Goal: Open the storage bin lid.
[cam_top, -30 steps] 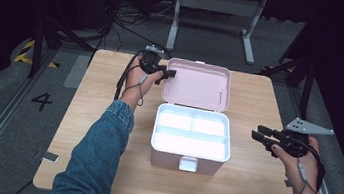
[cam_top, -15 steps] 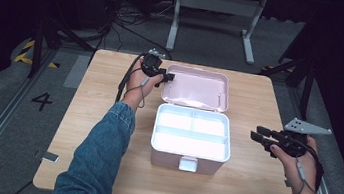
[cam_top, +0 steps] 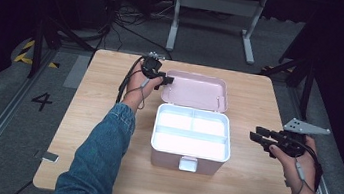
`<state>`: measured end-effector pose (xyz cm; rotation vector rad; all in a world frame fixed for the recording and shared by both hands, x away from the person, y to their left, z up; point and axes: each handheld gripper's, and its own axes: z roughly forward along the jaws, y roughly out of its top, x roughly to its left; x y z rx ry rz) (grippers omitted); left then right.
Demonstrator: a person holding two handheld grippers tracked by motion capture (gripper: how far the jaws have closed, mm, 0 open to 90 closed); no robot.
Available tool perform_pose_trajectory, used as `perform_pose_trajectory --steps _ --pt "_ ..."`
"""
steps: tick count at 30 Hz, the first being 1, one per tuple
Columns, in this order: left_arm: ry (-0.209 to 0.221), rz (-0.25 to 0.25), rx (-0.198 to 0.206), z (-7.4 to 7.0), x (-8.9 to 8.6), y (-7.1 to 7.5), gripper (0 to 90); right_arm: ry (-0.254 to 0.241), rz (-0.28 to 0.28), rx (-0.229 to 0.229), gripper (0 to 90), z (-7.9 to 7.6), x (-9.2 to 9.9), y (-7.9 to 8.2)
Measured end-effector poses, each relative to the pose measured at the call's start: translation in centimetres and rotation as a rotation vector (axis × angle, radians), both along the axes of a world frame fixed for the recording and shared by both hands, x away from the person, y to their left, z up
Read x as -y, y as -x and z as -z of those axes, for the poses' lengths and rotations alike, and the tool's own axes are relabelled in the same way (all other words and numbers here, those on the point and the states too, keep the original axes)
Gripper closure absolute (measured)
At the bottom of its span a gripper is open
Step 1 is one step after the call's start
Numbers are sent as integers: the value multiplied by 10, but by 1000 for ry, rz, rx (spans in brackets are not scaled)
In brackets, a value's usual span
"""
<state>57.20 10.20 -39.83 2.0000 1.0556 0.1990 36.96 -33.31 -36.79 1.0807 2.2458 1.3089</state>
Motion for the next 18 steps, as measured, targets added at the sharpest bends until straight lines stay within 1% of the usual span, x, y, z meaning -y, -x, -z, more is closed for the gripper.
perform_pose_trajectory --steps 11,14,16,18 --pt "-24 2 -18 3 2 0 556 -1 -1 -4 618 0 1 0" --pt "-25 4 -14 4 2 0 553 -4 -2 -7 615 0 1 0" --pt "-13 6 -15 4 2 0 525 -2 -3 -10 607 1 1 -1" --pt "8 -15 -12 4 2 1 459 -4 -4 -16 600 1 1 -1"
